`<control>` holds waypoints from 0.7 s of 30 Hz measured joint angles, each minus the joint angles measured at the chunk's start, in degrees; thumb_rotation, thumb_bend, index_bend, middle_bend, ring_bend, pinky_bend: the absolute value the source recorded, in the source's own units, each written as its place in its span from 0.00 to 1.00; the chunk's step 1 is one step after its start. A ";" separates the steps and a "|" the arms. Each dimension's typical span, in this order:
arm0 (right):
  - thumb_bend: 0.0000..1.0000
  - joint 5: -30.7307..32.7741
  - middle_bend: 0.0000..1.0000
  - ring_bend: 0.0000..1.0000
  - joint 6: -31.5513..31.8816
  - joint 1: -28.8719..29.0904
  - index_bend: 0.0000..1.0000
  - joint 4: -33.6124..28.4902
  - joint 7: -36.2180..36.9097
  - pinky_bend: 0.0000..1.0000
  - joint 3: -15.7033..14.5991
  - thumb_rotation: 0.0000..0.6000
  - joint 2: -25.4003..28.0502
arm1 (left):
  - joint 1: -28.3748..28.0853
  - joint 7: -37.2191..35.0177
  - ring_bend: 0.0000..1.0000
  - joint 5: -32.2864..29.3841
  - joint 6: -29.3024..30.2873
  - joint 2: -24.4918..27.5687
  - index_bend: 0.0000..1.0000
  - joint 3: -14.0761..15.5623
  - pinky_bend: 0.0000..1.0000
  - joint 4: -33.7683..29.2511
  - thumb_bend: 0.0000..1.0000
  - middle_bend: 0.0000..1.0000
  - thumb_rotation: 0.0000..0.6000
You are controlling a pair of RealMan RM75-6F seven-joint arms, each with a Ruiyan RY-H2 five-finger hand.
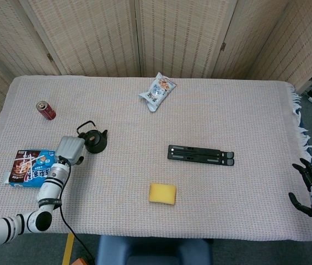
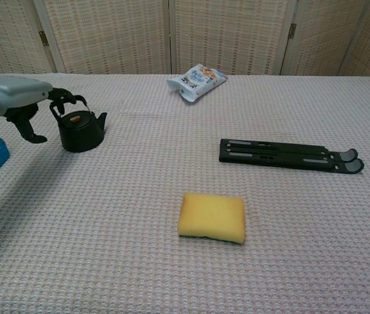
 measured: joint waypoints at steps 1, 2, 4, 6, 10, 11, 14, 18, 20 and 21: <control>0.34 0.04 0.12 0.21 -0.02 0.02 0.16 -0.03 -0.01 0.09 0.04 1.00 0.09 | 0.44 -0.76 0.65 0.72 0.95 0.49 0.13 -0.27 0.64 -0.73 0.27 0.19 1.00; 0.34 0.07 0.12 0.21 -0.10 0.06 0.16 -0.05 0.00 0.09 0.06 1.00 0.21 | 0.84 -1.41 0.60 1.27 1.74 0.92 0.13 -0.48 0.62 -1.37 0.27 0.19 1.00; 0.34 0.10 0.12 0.21 -0.39 0.17 0.16 -0.09 0.13 0.09 0.06 1.00 0.46 | 2.05 -3.21 0.51 2.41 3.61 2.16 0.13 -0.97 0.59 -3.23 0.27 0.19 1.00; 0.34 0.13 0.12 0.21 -0.83 0.33 0.15 -0.17 0.76 0.09 0.03 1.00 0.89 | 3.36 -4.99 0.42 3.27 5.38 3.36 0.14 -1.40 0.53 -4.94 0.28 0.19 1.00; 0.34 0.38 0.11 0.16 -1.88 0.78 0.15 -0.06 3.14 0.09 0.10 1.00 2.01 | 7.07 -8.23 0.32 5.94 10.67 5.74 0.17 -1.77 0.37 -7.94 0.29 0.19 1.00; 0.34 0.43 0.11 0.11 -2.21 0.90 0.15 0.02 3.68 0.08 0.09 1.00 2.25 | 7.99 -8.78 0.29 6.69 11.97 6.15 0.17 -1.70 0.32 -8.42 0.29 0.19 1.00; 0.34 0.61 0.08 0.03 -3.96 1.40 0.12 -0.03 5.58 0.01 -0.14 1.00 3.13 | 11.47 -10.82 0.21 9.61 16.36 7.35 0.17 -1.10 0.18 -9.74 0.29 0.19 1.00; 0.34 0.70 0.07 0.00 -5.67 2.37 0.08 0.22 7.64 0.00 -0.28 1.00 3.83 | 16.28 -13.63 0.17 13.43 21.20 8.74 0.17 0.37 0.12 -11.05 0.29 0.17 1.00; 0.34 0.40 0.07 0.01 -5.72 2.58 0.08 0.36 7.95 0.00 -0.31 1.00 3.83 | 18.62 -14.74 0.15 15.41 23.31 9.33 0.16 1.42 0.10 -11.54 0.29 0.15 1.00; 0.34 0.24 0.07 0.01 -5.68 2.65 0.08 0.38 8.13 0.00 -0.30 1.00 3.81 | 19.57 -15.12 0.14 16.24 24.13 9.54 0.16 1.93 0.09 -11.69 0.29 0.14 1.00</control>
